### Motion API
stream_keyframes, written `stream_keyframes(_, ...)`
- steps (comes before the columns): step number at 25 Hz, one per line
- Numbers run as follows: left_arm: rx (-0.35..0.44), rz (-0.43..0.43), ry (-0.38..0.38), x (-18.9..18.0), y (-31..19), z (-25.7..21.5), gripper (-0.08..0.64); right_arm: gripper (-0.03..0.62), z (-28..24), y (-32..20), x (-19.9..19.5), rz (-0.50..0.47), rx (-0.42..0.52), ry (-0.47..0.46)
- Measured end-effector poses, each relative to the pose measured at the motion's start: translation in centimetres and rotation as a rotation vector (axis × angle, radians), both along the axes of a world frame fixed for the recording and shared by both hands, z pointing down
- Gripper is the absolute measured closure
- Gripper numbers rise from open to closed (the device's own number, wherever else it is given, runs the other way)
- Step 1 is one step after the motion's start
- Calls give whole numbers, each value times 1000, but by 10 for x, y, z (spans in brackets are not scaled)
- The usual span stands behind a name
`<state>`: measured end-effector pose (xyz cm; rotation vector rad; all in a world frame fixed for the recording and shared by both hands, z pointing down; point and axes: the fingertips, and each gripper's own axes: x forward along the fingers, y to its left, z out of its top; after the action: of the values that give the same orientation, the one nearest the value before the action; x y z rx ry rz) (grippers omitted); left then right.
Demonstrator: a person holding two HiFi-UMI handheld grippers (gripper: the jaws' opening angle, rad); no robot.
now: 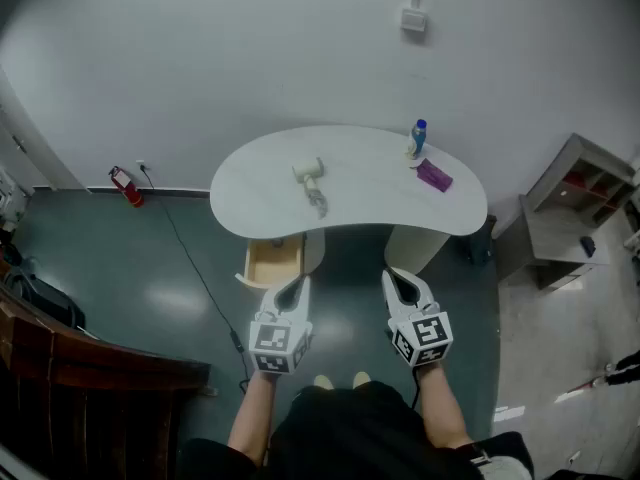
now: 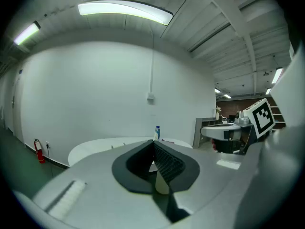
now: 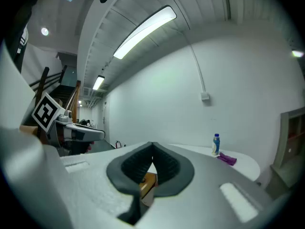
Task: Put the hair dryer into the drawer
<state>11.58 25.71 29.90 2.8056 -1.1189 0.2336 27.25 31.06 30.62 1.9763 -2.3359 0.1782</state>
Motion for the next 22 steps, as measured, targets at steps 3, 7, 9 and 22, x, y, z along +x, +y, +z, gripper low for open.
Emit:
stream_keyframes(3, 1, 1, 0, -1, 0, 2, 554, 589, 1, 0, -2, -1, 0, -1)
stream_keyframes(7, -1, 5, -1, -3, 0, 1, 554, 589, 0, 0, -5, -3, -2, -2)
stream_keyframes(9, -2, 8, -1, -5, 0, 2, 554, 589, -1, 0, -7, 2, -2, -6)
stream_keyframes(22, -2, 42, 5, -30, 2, 8, 554, 589, 0, 8, -30, 37, -12, -14)
